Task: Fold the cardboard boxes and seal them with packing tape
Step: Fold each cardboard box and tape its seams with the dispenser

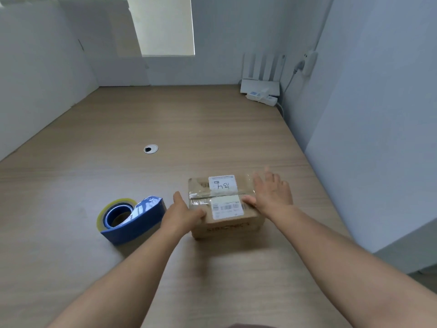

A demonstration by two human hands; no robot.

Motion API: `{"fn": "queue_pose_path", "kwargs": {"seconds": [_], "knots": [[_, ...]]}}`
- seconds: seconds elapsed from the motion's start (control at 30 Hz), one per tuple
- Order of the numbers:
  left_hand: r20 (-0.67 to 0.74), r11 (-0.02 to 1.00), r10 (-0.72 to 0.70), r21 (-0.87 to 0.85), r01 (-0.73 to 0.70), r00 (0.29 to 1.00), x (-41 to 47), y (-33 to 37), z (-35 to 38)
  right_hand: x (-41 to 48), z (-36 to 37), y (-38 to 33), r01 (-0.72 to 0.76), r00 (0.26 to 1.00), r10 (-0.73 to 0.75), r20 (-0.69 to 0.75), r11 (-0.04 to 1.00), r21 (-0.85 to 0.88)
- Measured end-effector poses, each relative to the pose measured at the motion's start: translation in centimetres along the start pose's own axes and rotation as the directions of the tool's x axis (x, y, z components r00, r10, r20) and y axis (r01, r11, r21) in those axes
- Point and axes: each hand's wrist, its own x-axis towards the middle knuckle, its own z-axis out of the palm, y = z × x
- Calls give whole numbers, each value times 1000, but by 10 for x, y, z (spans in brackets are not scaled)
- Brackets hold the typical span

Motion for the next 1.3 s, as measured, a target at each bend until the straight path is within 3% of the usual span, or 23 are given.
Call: {"fn": "queue_pose_path", "kwargs": {"seconds": [0.07,0.17,0.23,0.3,0.37,0.47,0.53,0.63,0.73,0.9,1.0,1.07,1.17,1.23,1.3], "knots": [[77,998,-36,-56,41,996,-8,-1,11,2,3,-1,-119,992,117,-45,992,-46],[33,958,113,260,-118,993,-5,-1,9,6,8,-5,-223,975,222,15,975,23],[99,891,217,387,-239,971,2,1,-1,12,13,-9,-257,965,248,83,958,129],[217,877,216,386,-287,952,7,-1,-8,18,16,-12,-260,964,242,111,942,211],[233,891,223,346,-295,947,6,-8,-11,24,14,-12,-272,962,243,124,899,345],[129,858,291,403,-318,948,4,-18,-10,29,13,-21,-137,987,69,144,830,540],[56,825,287,493,-277,956,2,-19,-7,26,17,-36,21,983,-124,137,811,584],[-7,804,268,553,-220,963,2,-22,-3,14,27,-54,105,946,-274,175,767,633],[-26,809,265,550,-208,964,5,-25,-3,7,31,-50,144,916,-338,216,780,610],[-12,811,294,532,-243,956,13,-25,-1,-6,32,-46,273,908,-377,185,865,421],[18,893,342,304,-330,940,15,-35,-20,-10,32,-46,273,919,-360,160,875,400],[-138,911,389,208,-357,911,15,-51,-37,-10,31,-47,272,920,-359,161,876,398],[-409,919,359,311,-242,839,18,-77,-56,-9,30,-49,271,915,-365,175,873,404],[-429,922,281,369,-117,858,19,-93,-66,-8,27,-50,274,907,-375,189,870,411],[-363,916,174,401,-15,915,21,-103,-71,-8,24,-53,272,903,-377,205,872,408]]}}
